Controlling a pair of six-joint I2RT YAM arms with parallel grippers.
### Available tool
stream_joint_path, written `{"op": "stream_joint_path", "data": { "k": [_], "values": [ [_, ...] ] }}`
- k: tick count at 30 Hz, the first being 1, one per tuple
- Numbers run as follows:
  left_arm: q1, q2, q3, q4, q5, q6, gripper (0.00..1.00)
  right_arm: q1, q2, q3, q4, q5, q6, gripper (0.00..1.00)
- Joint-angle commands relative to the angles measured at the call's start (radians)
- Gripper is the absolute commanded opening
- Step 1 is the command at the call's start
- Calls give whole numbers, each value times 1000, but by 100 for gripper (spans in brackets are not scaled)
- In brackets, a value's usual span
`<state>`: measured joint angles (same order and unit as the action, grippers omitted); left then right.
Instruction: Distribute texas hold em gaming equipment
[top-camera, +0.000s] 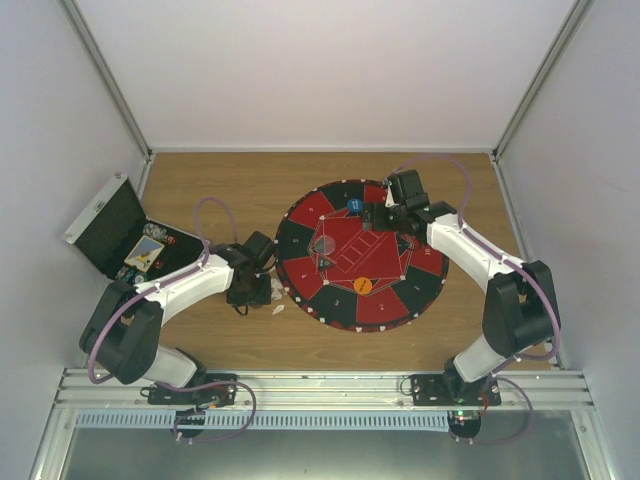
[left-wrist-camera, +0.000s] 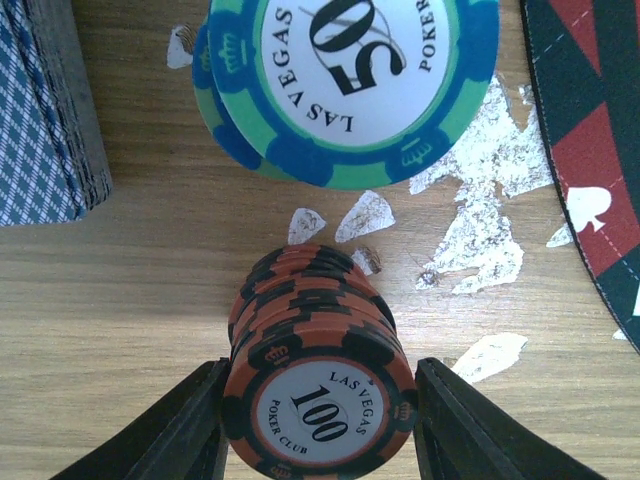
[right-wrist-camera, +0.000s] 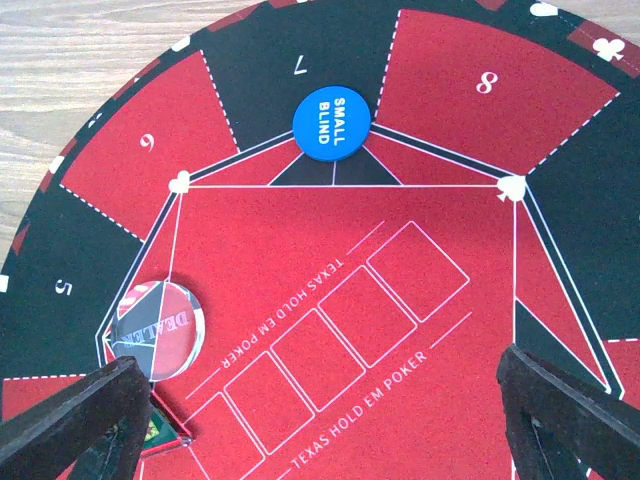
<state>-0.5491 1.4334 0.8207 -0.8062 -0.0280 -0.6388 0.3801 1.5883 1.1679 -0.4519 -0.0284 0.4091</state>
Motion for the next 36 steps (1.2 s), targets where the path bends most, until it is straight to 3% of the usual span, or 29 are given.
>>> {"op": "stream_joint_path", "data": {
  "k": [1,10,29,36],
  "values": [
    [-6,12,20,22,-12,-2,52,-10,4,15,7,4,4,95],
    [-6,18,23,16,-21,-5,54,-10,5,15,9,7,3,95],
    [-6,-9,15,17,-21,-8,39,-10,5,15,12,11,3,95],
    [-6,-71,19,-10,-21,-22,38,-10,10,17,14,6,0,95]
  ]
}}
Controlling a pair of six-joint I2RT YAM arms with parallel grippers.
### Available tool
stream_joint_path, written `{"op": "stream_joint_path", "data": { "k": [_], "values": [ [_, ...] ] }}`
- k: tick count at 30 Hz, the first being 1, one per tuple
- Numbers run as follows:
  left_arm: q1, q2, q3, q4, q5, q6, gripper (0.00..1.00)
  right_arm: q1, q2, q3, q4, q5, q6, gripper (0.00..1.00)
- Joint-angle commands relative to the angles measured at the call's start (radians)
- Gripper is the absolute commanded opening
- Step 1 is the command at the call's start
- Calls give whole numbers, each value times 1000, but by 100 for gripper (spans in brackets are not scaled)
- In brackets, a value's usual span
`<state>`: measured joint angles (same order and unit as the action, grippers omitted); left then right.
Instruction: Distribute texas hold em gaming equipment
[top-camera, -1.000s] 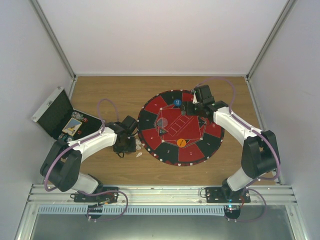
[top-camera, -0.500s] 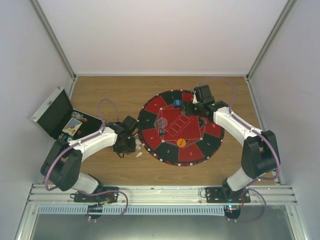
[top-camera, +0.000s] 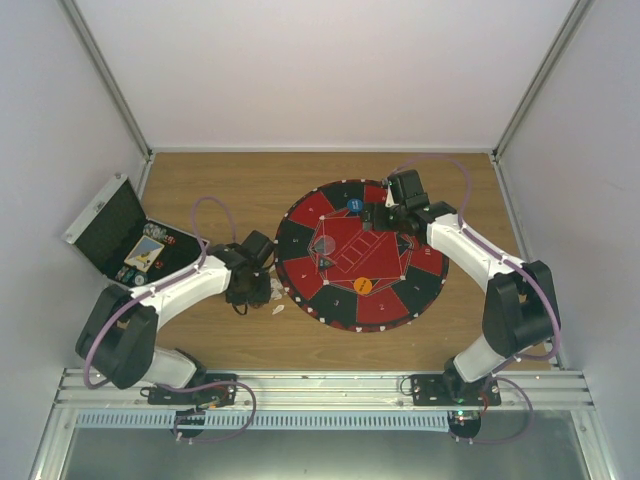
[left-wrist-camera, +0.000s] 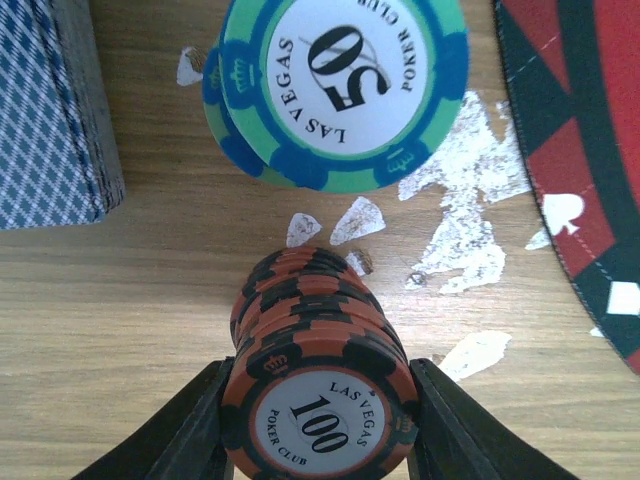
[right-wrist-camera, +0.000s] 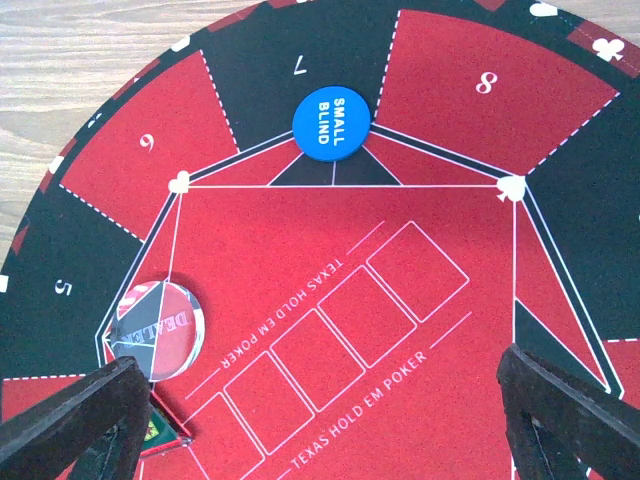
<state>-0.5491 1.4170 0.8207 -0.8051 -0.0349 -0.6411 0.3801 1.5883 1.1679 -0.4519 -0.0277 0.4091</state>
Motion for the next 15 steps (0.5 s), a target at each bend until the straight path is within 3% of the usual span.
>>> {"op": "stream_joint_path", "data": {
  "k": [1,7,15],
  "values": [
    [-6,-63,20,-18,-13,-20,38,-10,9,18,14,5,0,95],
    [-10,-99,54,-60,8,-9,36,-10,7,17,14,9,-1,95],
    [-39,-13,252,-87,9,68,34,-10,-9,12,12,26,4,95]
  ]
}}
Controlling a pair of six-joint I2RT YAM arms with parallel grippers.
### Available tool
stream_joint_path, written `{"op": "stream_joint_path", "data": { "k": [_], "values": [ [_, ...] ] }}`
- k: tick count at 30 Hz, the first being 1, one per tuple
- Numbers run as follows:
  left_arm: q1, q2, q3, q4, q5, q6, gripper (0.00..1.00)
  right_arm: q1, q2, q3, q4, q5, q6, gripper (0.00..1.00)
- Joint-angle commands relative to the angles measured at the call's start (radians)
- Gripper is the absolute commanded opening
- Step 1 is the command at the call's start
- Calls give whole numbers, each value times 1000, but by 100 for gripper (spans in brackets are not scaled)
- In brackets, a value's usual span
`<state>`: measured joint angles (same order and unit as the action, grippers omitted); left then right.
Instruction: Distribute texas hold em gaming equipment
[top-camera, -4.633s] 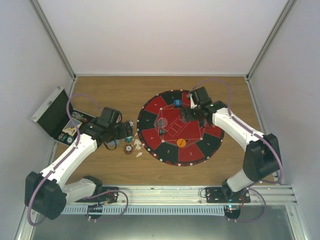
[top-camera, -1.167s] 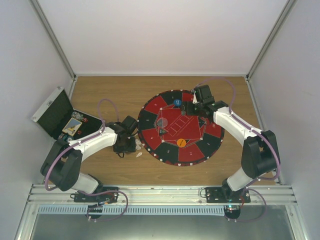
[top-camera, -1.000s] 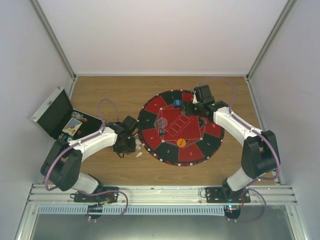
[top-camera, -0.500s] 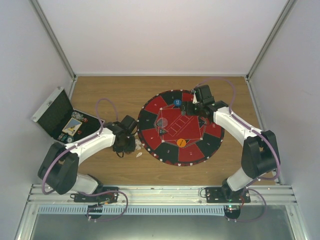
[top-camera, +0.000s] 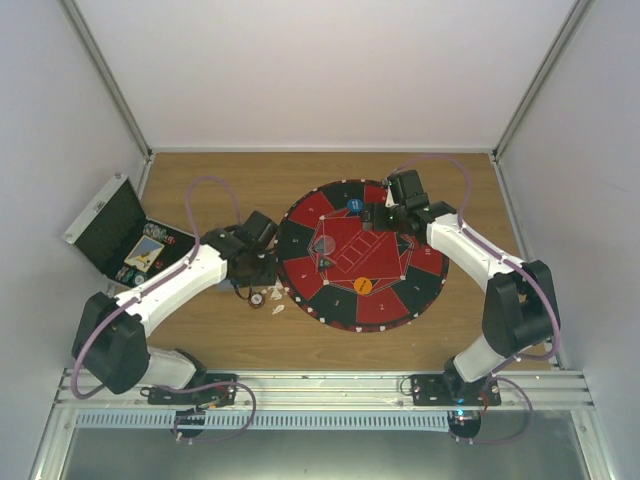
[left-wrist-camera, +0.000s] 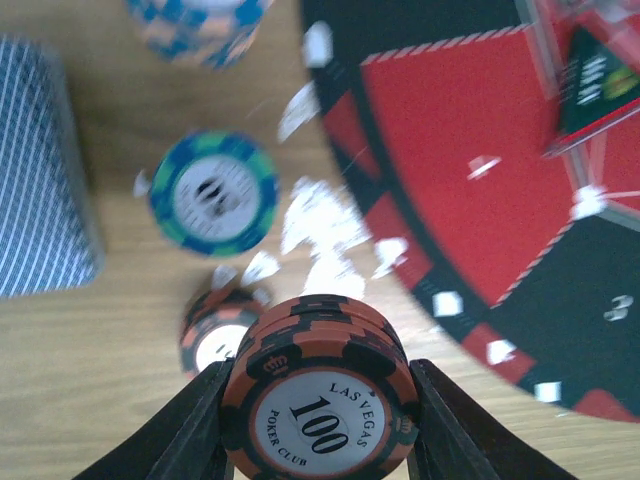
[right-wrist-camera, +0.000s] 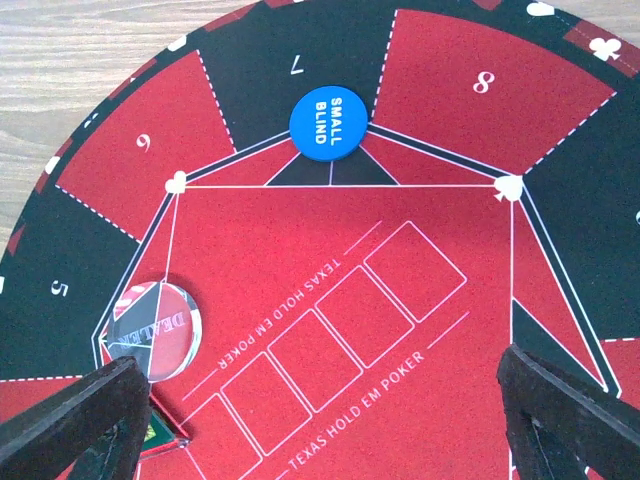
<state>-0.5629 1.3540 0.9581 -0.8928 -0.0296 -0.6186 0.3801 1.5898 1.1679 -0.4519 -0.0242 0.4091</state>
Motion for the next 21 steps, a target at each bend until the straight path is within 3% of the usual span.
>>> {"op": "stream_joint_path", "data": {
  "k": [1,7,21],
  "values": [
    [-32,71,141,3,4,53,34,-10,-14,10,12,23,5,95],
    [-45,172,239,55,13,97,34,-10,-24,4,11,46,4,95],
    [-7,584,561,144,28,263,34,-10,-44,13,6,79,-7,95]
  ]
}}
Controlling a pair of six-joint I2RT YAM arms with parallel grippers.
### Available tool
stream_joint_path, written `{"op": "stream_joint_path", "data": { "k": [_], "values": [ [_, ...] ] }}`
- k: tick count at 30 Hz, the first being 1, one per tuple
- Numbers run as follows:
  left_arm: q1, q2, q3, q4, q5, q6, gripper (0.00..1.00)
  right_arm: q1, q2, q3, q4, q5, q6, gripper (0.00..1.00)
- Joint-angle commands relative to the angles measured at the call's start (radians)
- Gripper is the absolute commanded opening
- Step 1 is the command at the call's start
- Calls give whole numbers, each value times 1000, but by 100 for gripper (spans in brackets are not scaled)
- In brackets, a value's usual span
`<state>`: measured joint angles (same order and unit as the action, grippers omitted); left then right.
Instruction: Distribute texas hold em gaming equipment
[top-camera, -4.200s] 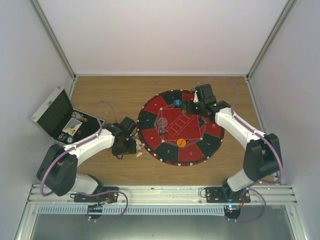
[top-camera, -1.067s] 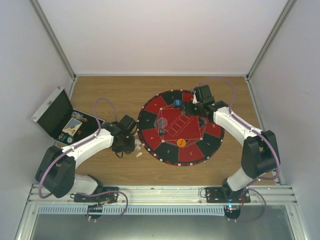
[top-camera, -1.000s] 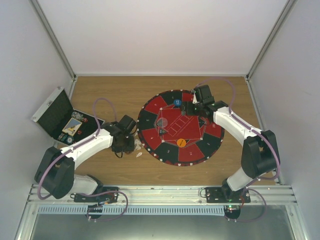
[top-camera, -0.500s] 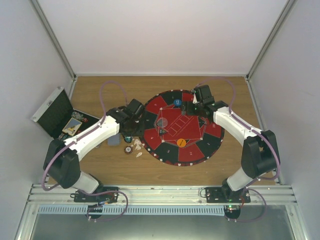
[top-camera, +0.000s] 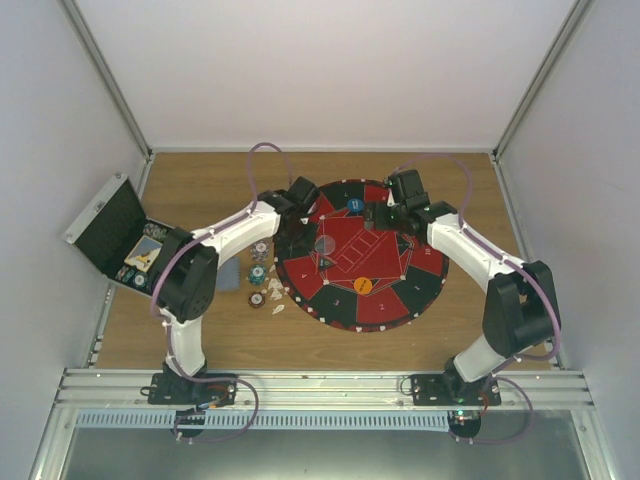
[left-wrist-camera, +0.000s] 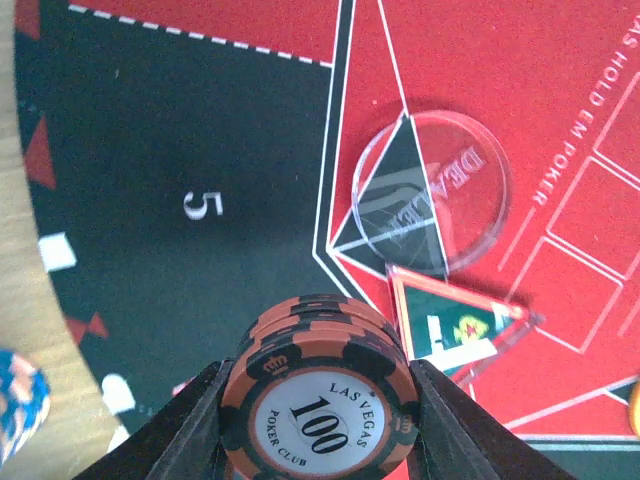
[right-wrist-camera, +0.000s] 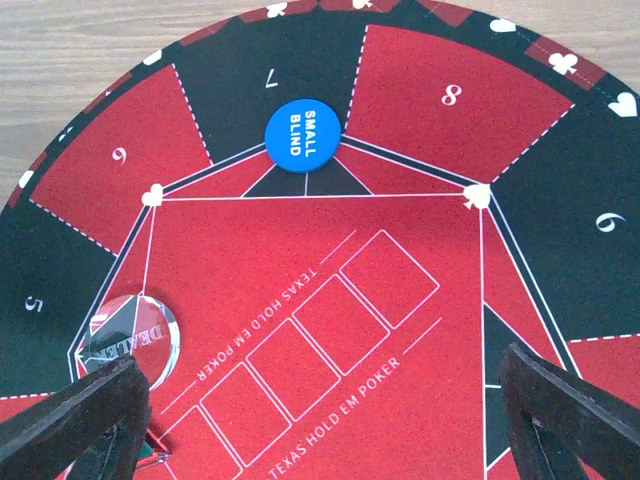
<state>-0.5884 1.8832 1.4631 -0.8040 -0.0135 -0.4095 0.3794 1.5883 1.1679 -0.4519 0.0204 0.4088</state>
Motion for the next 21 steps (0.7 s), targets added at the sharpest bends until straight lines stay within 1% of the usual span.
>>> {"op": "stream_joint_path", "data": {
  "k": [1,8,21],
  "values": [
    [24,69,61,62,12,57,34,-11,-44,13,6,39,-7,95],
    [50,143,83,98,69,86,34,-10,-48,19,3,61,-14,95],
    [71,253,175,86,67,119,34,-11,-42,32,-17,104,-32,96]
  ]
}}
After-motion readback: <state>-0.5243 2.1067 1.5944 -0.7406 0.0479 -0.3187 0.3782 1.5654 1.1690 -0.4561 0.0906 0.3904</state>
